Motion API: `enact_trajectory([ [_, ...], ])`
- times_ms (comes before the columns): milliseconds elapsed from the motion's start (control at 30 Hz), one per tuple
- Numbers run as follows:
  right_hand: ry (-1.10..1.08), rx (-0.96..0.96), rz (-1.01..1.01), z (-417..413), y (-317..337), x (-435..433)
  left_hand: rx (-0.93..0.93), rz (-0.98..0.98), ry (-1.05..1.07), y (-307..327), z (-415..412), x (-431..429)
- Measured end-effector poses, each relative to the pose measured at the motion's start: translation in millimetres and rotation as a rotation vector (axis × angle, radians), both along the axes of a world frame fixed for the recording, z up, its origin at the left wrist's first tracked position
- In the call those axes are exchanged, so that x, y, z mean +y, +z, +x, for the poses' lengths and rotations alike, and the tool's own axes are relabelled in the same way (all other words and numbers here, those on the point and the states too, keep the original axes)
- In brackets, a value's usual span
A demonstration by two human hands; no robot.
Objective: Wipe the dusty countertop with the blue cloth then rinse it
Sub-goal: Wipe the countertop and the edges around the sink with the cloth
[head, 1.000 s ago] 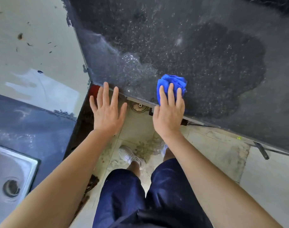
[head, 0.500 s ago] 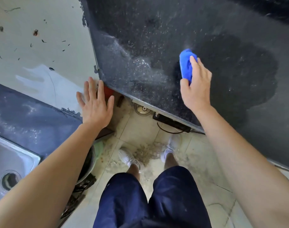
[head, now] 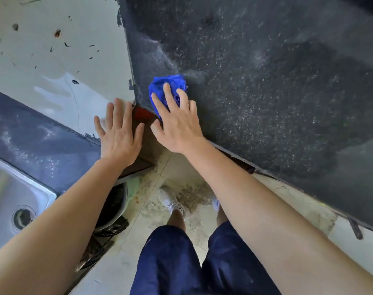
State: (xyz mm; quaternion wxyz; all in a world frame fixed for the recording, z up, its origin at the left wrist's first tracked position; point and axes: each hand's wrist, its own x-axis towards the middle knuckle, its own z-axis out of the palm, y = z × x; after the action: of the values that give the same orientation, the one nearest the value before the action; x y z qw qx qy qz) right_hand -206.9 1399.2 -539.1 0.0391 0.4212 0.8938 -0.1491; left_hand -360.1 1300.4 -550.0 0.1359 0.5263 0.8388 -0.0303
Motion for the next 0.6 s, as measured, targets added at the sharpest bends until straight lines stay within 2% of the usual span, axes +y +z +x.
enact_trajectory([
  [167, 0.163, 0.077, 0.109, 48.7, -10.0, 43.7, 0.021, -0.007, 0.017, 2.5, -6.4, 0.3],
  [333, -0.233, 0.028, 0.191, 128.4, -12.4, 94.5, 0.047, 0.004, -0.027, -3.3, -11.0, 9.9],
  [400, -0.310, -0.031, 0.207, 154.3, -12.6, 112.8, 0.061, 0.017, -0.052, -5.6, -19.0, 14.6],
  [500, -0.216, -0.068, 0.109, 166.8, -18.6, 125.3, 0.063, 0.033, -0.044, -8.1, -34.3, 17.2],
  [600, -0.068, -0.007, 0.058, 138.2, -22.6, 125.3, 0.042, 0.075, -0.031, -9.8, -38.8, 15.6],
])
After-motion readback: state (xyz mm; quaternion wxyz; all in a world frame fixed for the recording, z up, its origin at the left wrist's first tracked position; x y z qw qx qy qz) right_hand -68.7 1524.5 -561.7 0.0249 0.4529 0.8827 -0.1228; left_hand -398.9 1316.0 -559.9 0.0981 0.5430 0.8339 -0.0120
